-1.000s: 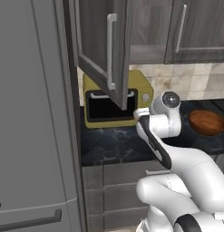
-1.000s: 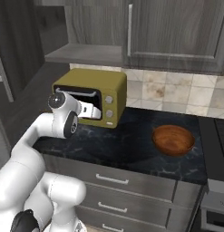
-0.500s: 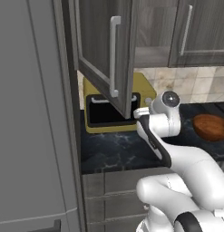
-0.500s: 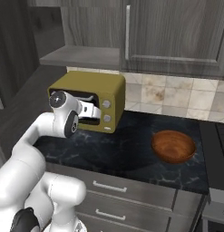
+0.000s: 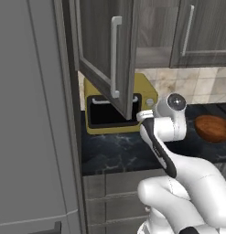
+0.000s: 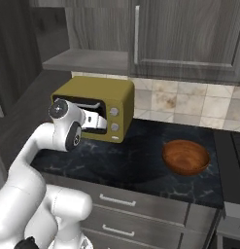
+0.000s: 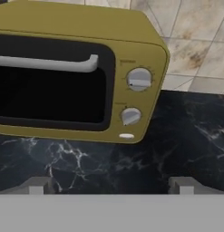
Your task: Open the cabinet and move the ladle to the pot. Then close the cabinet.
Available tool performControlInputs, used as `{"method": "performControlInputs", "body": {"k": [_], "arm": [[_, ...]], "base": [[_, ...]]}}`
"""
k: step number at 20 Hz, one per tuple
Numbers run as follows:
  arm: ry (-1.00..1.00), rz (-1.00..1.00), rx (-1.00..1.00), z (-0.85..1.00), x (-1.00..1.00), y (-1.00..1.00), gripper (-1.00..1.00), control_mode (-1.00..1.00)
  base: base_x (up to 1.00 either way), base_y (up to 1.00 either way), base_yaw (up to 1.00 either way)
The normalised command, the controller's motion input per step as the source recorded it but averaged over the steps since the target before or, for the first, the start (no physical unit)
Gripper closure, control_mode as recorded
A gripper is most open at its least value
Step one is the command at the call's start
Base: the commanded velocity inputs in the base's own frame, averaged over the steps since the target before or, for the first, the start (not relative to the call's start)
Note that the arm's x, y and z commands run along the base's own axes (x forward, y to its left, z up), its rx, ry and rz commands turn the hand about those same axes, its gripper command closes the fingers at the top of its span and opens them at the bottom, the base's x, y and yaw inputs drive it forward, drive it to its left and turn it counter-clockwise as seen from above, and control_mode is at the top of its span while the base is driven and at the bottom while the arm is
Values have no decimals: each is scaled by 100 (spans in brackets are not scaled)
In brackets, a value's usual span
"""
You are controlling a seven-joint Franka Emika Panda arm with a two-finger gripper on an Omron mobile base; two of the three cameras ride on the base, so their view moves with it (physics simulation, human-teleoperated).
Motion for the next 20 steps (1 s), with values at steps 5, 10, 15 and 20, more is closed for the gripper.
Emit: {"method": "performControlInputs", "body": {"k": [5,10,15,20], "arm": [[-1,12,-1,13,-54,0,-100,-100],[-1,19,-17,18,-74,0,-100,-100],[-6,11,-44,12,-85,0,-100,-100],[-2,2,-55,14,-85,-2,-100,-100]], "base": [[0,0,0],[0,0,0],[0,0,0],[0,0,0]]}}
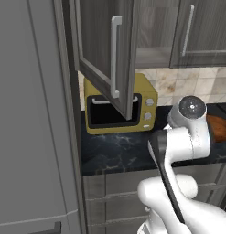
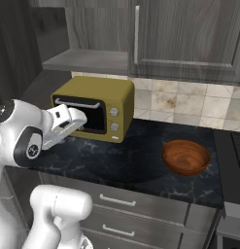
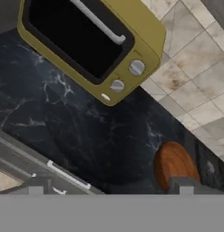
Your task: Open the cabinet and move the ladle to the pot. Then close the cabinet.
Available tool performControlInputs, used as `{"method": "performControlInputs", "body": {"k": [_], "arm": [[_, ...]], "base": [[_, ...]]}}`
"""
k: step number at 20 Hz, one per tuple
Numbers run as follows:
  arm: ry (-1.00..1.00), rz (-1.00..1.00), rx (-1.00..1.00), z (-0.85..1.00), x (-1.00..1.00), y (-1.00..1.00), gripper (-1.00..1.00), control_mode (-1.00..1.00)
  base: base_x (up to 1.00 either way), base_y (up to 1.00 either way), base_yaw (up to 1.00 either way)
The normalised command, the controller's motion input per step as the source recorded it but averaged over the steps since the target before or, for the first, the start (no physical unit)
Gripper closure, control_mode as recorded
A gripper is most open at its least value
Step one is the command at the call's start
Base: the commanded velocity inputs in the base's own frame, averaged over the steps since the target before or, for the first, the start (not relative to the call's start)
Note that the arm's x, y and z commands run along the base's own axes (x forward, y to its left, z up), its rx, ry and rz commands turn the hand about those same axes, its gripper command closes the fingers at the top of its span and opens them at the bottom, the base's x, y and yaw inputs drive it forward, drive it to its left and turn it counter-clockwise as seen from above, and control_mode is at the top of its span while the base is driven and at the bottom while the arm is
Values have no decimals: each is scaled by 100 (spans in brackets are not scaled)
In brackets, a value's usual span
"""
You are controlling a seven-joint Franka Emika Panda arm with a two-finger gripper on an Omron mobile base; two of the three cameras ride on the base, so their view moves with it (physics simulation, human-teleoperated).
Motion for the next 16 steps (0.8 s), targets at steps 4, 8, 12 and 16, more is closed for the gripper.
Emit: {"method": "performControlInputs", "body": {"k": [4,8,12,16], "arm": [[-4,5,-45,23,-62,0,-100,-100],[-12,13,-32,7,-58,0,-100,-100],[-20,19,-21,0,-37,0,-100,-100],[-20,18,-14,0,-25,1,-100,-100]], "base": [[0,0,0],[0,0,0],[0,0,0],[0,0,0]]}}
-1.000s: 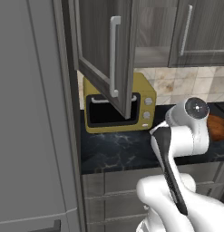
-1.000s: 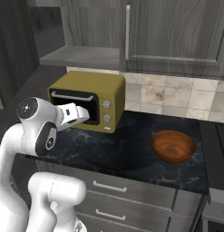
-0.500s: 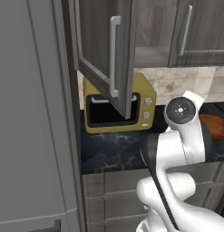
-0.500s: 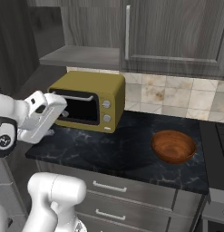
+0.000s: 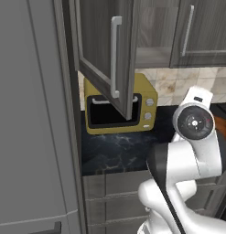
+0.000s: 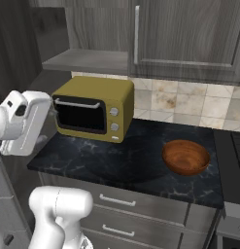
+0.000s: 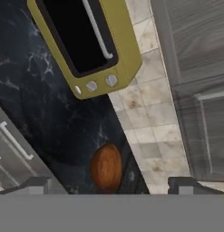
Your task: Open the cabinet and move the ladle to the pot. Then close the cabinet.
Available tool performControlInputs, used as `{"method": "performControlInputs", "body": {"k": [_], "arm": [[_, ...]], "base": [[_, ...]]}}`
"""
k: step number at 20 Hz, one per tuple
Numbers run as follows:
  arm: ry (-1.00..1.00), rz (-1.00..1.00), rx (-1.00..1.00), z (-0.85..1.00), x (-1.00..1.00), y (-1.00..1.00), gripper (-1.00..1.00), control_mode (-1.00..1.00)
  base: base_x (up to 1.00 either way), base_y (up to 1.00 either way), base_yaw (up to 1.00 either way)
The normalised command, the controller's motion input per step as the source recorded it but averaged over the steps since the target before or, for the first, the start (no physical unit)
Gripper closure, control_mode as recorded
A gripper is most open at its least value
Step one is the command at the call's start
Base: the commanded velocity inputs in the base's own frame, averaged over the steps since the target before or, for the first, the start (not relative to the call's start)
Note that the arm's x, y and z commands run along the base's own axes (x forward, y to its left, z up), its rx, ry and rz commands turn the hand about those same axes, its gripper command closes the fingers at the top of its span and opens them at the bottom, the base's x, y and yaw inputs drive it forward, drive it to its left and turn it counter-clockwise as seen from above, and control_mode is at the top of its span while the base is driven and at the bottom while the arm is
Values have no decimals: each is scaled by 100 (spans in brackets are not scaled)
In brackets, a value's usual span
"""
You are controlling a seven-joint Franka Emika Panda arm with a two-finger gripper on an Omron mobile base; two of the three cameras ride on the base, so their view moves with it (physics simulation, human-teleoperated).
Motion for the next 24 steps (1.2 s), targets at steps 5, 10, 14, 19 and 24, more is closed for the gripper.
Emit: {"method": "performControlInputs", "body": {"k": [5,10,14,19,24], "arm": [[-21,20,-3,0,-24,15,-100,-100],[-8,29,0,0,-9,47,-100,-100],[0,20,-4,0,-4,77,-100,-100],[0,11,-10,0,-1,78,-100,-100],[0,3,-13,0,0,66,-100,-100]], "base": [[0,0,0],[0,0,0],[0,0,0],[0,0,0],[0,0,0]]}}
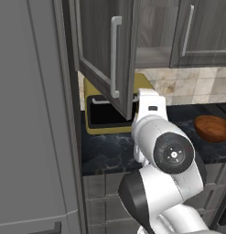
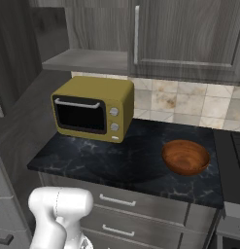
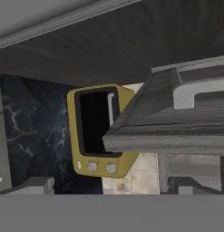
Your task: Open the cabinet and move the ladle to the pot. Then close the cabinet.
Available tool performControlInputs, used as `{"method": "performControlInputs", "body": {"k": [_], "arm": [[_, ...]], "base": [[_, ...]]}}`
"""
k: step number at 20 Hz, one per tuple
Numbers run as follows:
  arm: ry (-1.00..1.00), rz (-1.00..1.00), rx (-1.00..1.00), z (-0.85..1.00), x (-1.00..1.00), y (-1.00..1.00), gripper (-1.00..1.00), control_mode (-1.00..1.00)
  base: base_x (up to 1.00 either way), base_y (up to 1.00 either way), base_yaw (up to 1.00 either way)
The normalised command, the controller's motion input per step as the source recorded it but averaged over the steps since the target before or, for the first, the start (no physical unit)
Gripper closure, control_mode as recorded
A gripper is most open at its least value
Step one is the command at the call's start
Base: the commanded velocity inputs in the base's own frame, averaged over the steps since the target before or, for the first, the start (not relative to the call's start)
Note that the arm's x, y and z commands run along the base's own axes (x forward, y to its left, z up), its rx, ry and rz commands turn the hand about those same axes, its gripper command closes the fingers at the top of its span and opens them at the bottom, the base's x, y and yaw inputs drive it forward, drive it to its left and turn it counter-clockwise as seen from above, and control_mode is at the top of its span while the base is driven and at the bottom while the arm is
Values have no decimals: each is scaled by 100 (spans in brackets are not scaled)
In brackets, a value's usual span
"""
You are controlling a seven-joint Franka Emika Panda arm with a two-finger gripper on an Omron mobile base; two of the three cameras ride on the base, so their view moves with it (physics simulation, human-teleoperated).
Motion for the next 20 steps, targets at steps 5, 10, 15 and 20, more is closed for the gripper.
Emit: {"method": "performControlInputs", "body": {"k": [5,10,15,20], "arm": [[-3,5,-8,3,0,42,-100,-100],[-6,8,-5,0,0,20,-100,-100],[-10,8,-2,0,8,9,-100,-100],[-8,6,-1,0,17,18,-100,-100]], "base": [[0,0,0],[0,0,0],[0,0,0],[0,0,0]]}}
